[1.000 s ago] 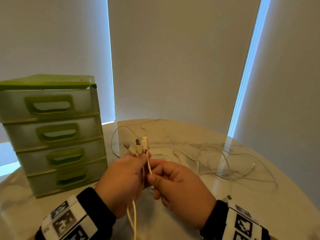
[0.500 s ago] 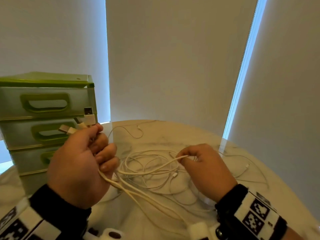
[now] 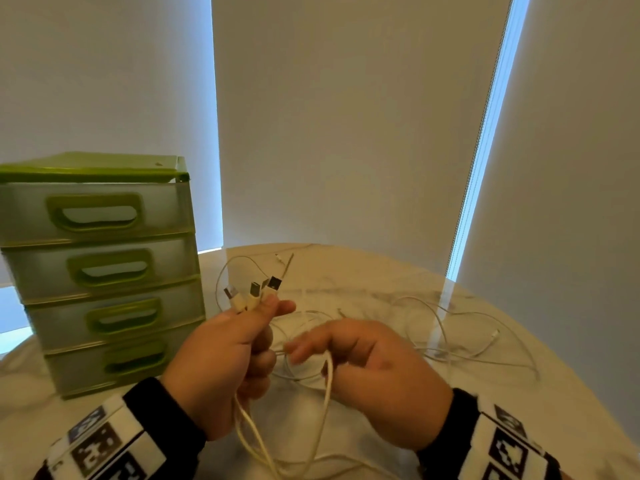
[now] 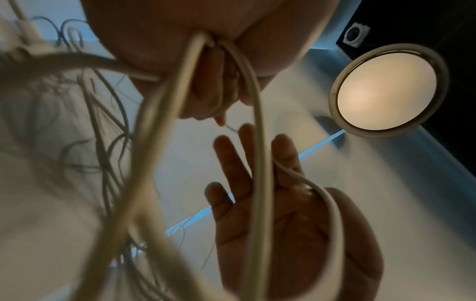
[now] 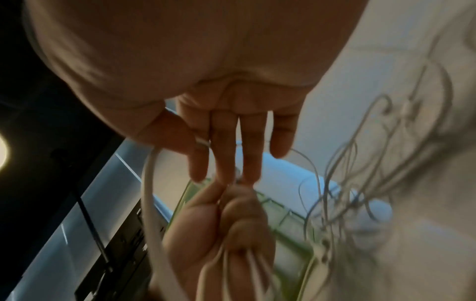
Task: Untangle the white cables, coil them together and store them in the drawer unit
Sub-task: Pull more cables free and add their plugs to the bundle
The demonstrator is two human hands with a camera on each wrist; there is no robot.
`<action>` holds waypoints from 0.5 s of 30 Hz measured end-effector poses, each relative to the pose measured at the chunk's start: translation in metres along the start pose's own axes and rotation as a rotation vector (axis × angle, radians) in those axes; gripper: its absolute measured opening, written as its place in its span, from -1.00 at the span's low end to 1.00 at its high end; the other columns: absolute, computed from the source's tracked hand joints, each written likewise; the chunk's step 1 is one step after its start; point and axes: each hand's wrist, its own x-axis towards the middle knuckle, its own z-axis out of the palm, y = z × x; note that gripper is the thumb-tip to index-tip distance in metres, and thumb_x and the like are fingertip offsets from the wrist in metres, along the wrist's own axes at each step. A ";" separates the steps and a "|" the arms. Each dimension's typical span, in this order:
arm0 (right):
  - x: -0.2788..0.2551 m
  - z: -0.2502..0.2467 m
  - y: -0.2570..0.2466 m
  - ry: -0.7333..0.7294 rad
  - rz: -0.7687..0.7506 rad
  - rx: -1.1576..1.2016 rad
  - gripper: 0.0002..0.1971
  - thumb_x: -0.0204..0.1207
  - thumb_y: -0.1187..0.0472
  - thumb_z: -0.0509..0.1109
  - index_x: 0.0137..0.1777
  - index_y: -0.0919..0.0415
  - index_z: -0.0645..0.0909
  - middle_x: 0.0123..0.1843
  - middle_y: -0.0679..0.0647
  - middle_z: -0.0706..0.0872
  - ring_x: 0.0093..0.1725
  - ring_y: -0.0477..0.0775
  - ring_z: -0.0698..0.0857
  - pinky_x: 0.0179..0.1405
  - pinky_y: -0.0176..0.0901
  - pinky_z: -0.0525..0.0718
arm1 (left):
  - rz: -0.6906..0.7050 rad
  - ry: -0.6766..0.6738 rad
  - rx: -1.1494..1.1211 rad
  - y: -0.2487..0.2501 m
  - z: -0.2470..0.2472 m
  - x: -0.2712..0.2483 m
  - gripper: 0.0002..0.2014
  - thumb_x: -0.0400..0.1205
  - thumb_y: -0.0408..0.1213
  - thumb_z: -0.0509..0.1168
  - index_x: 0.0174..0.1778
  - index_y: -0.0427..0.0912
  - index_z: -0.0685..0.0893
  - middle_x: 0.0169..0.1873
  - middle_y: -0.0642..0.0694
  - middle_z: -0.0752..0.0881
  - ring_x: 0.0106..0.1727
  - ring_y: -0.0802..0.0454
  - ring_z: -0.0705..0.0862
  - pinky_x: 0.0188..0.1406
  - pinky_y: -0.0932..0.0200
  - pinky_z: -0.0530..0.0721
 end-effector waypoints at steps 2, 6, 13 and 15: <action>0.000 0.004 -0.004 -0.149 0.063 -0.008 -0.59 0.14 0.19 0.25 -0.07 -0.04 0.83 -0.04 0.39 0.80 -0.18 0.56 0.67 -0.16 0.34 0.70 | -0.003 -0.011 -0.012 0.001 0.002 -0.002 -0.70 0.62 -0.06 0.31 0.15 -0.17 0.72 -0.55 0.02 0.22 -0.61 0.13 0.16 -0.66 0.30 0.14; -0.003 0.002 -0.015 -0.302 0.093 0.021 -0.57 0.16 0.22 0.21 -0.08 0.10 0.85 0.04 0.29 0.84 0.14 0.42 0.74 0.19 0.39 0.65 | -0.062 -0.011 0.073 -0.002 0.002 -0.003 -0.69 0.57 -0.19 0.41 -0.37 -0.13 0.43 -0.59 0.02 0.19 -0.65 0.11 0.12 -0.61 0.29 0.09; -0.001 -0.002 -0.006 -0.503 0.168 0.250 -0.72 0.36 0.36 0.35 0.02 0.46 0.76 0.17 0.58 0.70 0.13 0.29 0.74 0.20 0.15 0.66 | -0.032 -0.111 0.288 -0.004 -0.001 -0.004 -0.90 0.64 -0.44 0.28 -0.01 -0.27 0.70 -0.67 -0.04 0.23 -0.67 0.09 0.14 -0.63 0.32 0.15; 0.002 -0.006 -0.002 -0.370 0.168 0.430 -0.63 0.37 0.04 0.54 -0.12 0.43 0.80 0.04 0.49 0.76 0.00 0.18 0.74 -0.01 0.02 0.64 | 0.031 -0.239 0.389 0.002 -0.003 -0.008 -0.95 0.53 -0.41 0.37 -0.20 -0.19 0.71 -0.65 -0.12 0.33 -0.67 0.05 0.22 -0.64 0.29 0.23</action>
